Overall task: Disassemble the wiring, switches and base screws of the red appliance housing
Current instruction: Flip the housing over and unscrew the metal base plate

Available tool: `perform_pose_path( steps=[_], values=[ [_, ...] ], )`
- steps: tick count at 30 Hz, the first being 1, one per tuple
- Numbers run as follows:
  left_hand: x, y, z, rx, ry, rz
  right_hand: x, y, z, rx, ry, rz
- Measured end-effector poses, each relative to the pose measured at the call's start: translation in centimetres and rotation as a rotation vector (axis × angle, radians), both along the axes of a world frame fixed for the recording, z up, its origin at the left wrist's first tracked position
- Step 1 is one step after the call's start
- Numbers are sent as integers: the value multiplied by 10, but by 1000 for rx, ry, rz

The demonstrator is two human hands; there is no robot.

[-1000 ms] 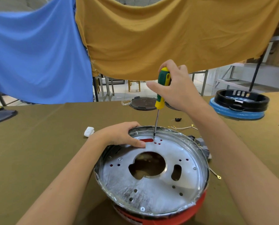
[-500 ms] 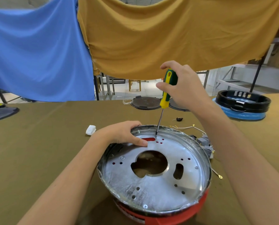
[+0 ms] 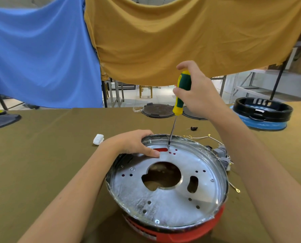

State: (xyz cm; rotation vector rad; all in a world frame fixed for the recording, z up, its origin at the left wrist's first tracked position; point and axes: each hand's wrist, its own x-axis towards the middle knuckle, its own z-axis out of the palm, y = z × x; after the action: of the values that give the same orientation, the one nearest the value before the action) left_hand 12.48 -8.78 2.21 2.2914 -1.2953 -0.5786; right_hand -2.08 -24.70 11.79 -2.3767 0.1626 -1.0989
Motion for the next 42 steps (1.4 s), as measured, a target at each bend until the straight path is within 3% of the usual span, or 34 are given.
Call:
perform_pose_path(
  steps=[12,19,25,33,42],
  values=[
    [-4,3,4,-12,-1,-11,-11,-7,-1,282,-253,-16],
    [-17,22,40,-203,-219,31,-50,-34,-61,996,-315,-17],
    [-61,45,25,-398,-365,74,-68,-33,-102,1343,-339,10],
    [-78,48,5,-566,-446,168,-70,-23,-111,1364,-295,94],
    [-85,53,6,-627,-480,96,-69,-23,-112,1344,-266,134]
  ],
)
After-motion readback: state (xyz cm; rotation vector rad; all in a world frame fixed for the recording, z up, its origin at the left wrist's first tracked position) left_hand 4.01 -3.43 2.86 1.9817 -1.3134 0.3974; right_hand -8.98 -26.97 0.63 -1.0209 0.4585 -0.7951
